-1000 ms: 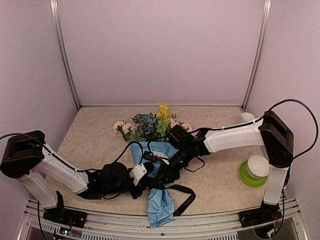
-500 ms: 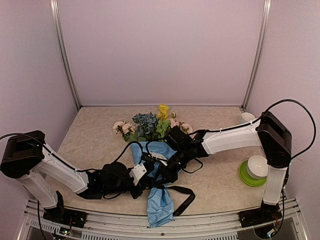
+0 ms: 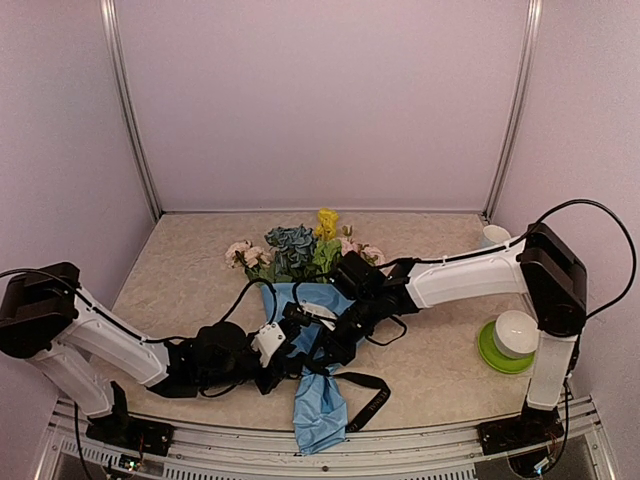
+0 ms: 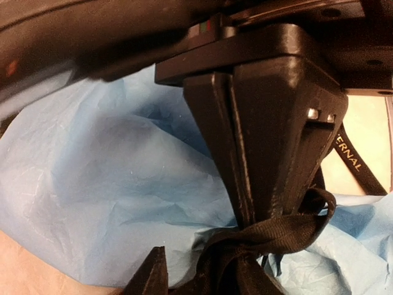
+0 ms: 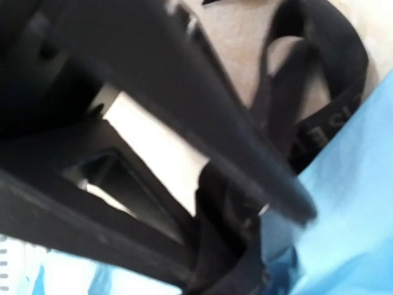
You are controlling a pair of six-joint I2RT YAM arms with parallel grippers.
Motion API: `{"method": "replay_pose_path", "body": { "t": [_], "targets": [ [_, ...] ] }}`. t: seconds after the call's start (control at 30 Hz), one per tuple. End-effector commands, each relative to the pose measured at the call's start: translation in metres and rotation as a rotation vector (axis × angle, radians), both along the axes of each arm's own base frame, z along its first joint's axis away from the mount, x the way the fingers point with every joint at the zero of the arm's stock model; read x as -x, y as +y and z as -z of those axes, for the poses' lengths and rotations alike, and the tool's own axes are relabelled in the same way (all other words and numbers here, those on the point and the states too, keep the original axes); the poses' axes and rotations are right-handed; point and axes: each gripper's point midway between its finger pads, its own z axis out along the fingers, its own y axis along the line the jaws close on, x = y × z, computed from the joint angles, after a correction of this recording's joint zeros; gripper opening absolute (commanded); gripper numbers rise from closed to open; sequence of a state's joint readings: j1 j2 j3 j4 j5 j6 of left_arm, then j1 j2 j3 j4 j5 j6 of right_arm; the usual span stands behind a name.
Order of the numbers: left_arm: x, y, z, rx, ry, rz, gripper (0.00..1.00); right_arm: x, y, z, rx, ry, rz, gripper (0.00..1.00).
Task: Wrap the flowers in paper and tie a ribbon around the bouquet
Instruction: Cross the half-tied ribbon at the center of the board, then tie the half-tied ribbon around the folded bouquet.
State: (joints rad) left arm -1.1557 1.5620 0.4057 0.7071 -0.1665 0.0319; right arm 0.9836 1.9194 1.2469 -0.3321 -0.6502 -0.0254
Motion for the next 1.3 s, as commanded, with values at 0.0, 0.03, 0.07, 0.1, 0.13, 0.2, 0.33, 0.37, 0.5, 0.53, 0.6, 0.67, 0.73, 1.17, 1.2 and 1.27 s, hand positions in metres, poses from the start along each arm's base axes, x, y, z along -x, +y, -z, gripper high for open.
{"method": "replay_pose_path", "body": {
  "t": [0.0,0.03,0.07,0.1,0.13,0.2,0.33,0.37,0.5,0.53,0.6,0.67,0.73,1.17,1.2,1.27],
  "targets": [
    [0.009,0.005,-0.013,0.029,-0.018,0.042,0.42,-0.012,-0.001,-0.021,-0.027,-0.062,0.048,0.00],
    [0.011,0.006,-0.014,0.029,-0.022,0.049,0.45,-0.012,-0.002,-0.021,-0.026,-0.064,0.050,0.00],
    [0.012,0.007,-0.015,0.024,-0.027,0.053,0.49,-0.013,-0.002,-0.022,-0.026,-0.066,0.054,0.00],
    [0.011,0.008,-0.016,0.019,-0.030,0.054,0.51,-0.013,-0.002,-0.022,-0.025,-0.069,0.056,0.00],
    [0.012,0.009,-0.016,0.013,-0.031,0.053,0.52,-0.015,-0.002,-0.024,-0.024,-0.073,0.062,0.00],
    [0.013,0.011,-0.016,0.006,-0.030,0.056,0.53,-0.016,-0.003,-0.025,-0.020,-0.083,0.071,0.00],
    [0.019,0.013,-0.021,0.011,-0.009,0.080,0.56,-0.022,-0.008,-0.024,0.014,-0.108,0.099,0.00],
    [0.020,0.014,-0.021,0.011,0.001,0.080,0.57,-0.024,-0.010,-0.024,0.024,-0.117,0.110,0.00],
    [0.005,0.030,-0.020,0.042,0.120,-0.041,0.55,-0.029,-0.018,-0.024,0.060,-0.138,0.143,0.00],
    [0.000,0.034,-0.018,0.056,0.165,-0.066,0.52,-0.029,-0.019,-0.024,0.064,-0.141,0.147,0.00],
    [-0.007,0.044,-0.011,0.065,0.253,-0.123,0.45,-0.031,-0.022,-0.023,0.078,-0.143,0.163,0.00],
    [-0.013,0.054,-0.002,0.056,0.328,-0.190,0.42,-0.033,-0.025,-0.021,0.098,-0.145,0.177,0.00],
    [-0.011,0.062,0.007,0.040,0.386,-0.234,0.44,-0.033,-0.025,-0.021,0.103,-0.142,0.178,0.00],
    [0.004,0.086,0.000,0.145,0.424,-0.250,0.70,-0.035,-0.029,-0.019,0.116,-0.153,0.186,0.00],
    [0.006,0.088,0.006,0.119,0.435,-0.252,0.70,-0.035,-0.029,-0.019,0.114,-0.155,0.185,0.00],
    [0.007,0.088,0.015,0.095,0.471,-0.257,0.69,-0.035,-0.030,-0.020,0.113,-0.155,0.186,0.00]
  ]
}}
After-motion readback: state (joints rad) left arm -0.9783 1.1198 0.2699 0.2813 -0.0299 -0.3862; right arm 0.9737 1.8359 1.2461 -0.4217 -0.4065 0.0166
